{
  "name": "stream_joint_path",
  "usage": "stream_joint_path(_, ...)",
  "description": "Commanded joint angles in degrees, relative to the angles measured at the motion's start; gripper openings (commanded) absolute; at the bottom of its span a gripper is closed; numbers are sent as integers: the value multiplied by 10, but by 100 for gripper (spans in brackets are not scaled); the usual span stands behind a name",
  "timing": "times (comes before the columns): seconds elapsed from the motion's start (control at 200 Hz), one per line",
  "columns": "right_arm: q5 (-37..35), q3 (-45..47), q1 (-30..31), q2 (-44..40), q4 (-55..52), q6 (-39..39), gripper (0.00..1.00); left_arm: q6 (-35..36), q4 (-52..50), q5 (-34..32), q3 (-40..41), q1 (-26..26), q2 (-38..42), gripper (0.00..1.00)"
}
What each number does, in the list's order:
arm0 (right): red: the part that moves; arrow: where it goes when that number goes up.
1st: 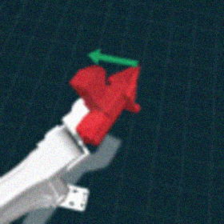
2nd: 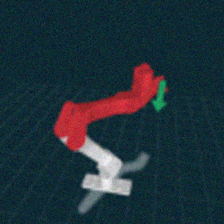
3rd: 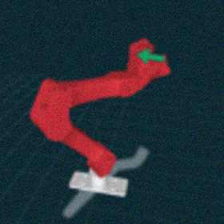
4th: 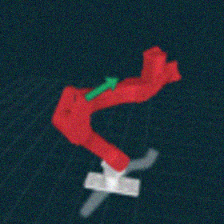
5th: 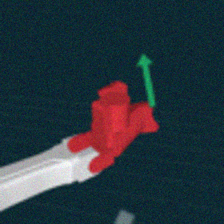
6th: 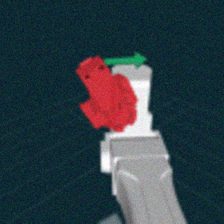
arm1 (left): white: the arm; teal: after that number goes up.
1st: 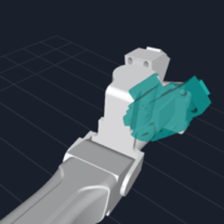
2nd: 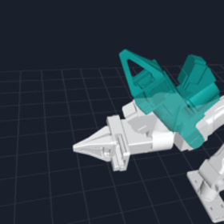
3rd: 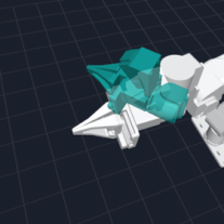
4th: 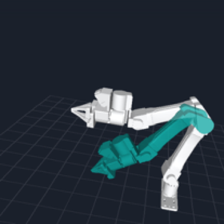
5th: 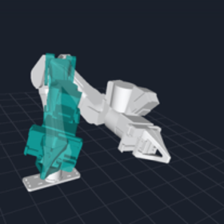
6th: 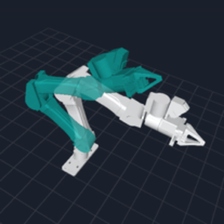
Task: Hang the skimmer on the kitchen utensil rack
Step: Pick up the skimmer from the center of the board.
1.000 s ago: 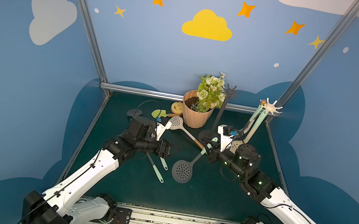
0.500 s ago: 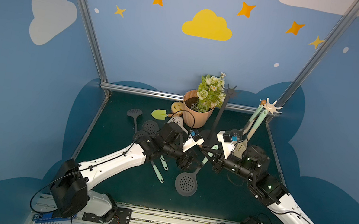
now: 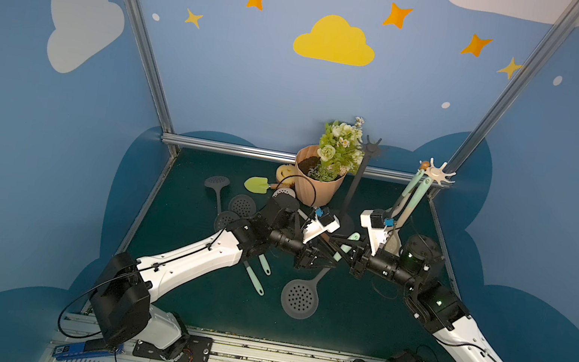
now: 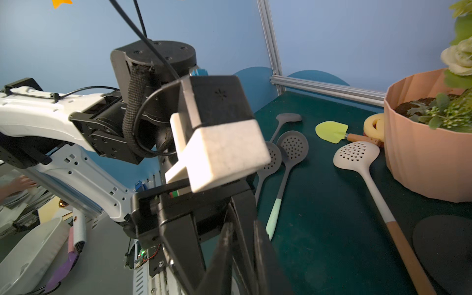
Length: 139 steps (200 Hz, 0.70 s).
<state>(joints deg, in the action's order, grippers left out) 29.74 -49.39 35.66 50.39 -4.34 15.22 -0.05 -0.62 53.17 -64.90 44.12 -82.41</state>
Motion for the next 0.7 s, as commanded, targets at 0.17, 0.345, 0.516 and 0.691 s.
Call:
stream_joint_path(0.17, 32, -31, -7, 37, 23, 10, 9, -37, 58, 3, 4, -9, 6, 5)
stream_joint_path(0.345, 10, -52, -7, 58, 26, 8, 42, -74, 86, -73, 37, -18, 49, 4)
stream_joint_path(0.516, -69, -48, -9, 42, 37, 0, 58, -87, 79, -196, 53, -24, 70, 4)
stream_joint_path(0.691, -118, -20, 4, 32, 31, -42, 58, -129, 74, -278, 46, -54, 55, 4)
